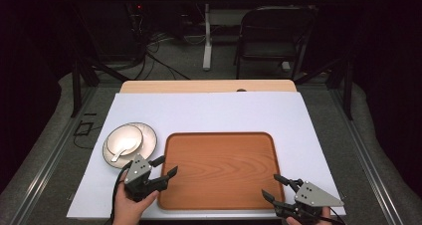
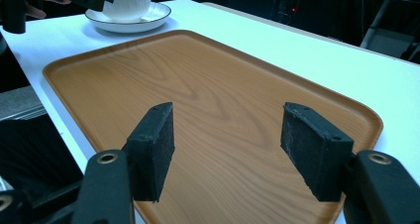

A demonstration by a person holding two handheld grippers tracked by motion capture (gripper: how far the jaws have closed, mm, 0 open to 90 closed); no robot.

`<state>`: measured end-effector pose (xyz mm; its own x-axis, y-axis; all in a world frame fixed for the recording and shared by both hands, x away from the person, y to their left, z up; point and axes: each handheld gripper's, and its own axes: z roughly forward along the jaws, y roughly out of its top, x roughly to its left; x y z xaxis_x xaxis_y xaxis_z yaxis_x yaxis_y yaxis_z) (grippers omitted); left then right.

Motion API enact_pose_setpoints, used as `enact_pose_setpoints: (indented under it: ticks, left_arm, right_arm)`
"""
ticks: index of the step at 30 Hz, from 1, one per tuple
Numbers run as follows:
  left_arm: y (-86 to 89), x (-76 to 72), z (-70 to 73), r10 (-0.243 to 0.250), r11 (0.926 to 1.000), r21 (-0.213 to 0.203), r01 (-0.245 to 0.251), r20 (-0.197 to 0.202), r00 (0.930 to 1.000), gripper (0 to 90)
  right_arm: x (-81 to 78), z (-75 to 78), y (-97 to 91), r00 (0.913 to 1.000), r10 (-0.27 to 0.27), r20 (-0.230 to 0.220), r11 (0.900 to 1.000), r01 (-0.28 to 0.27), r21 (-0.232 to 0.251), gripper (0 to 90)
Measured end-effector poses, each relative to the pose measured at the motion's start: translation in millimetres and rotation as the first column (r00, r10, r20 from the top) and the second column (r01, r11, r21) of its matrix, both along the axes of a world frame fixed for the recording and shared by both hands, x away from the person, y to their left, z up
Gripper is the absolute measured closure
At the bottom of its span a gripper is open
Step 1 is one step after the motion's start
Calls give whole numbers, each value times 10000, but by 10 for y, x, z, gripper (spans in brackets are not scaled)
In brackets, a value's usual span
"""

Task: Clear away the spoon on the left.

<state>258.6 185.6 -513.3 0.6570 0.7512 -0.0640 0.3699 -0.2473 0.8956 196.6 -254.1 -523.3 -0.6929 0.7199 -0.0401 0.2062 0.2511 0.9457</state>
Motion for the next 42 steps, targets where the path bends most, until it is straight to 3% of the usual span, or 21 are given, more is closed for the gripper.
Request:
enact_pose_setpoints:
  ticks: [6,14,24,27,35,42]
  left_arm:
    - [27,9,8,167,9999,-21,-167,-54,9998,419]
    - [108,7,79,626,9969,-466,-636,-227,9978,428]
    - [219,49,174,1206,9920,-324,-1218,-351,9921,500]
    - [274,65,186,1506,9876,-379,-1526,-497,9873,578]
    - [442,88,199,2075,9782,109,-2072,-471,9771,724]
    - [608,88,199,2702,9626,325,-2688,-535,9613,846]
  right_arm:
    - [10,-6,1,10000,-8,14,10000,8,-63,367]
    - [14,-7,6,10000,-59,23,10000,59,-57,360]
    - [15,-9,6,10000,-38,0,10000,38,-90,356]
    - [15,-9,5,10000,-58,-17,9999,58,-102,353]
    - [16,-11,4,10000,-47,-34,9999,46,-113,349]
    - [17,-11,9,10000,-68,-32,9999,67,-111,348]
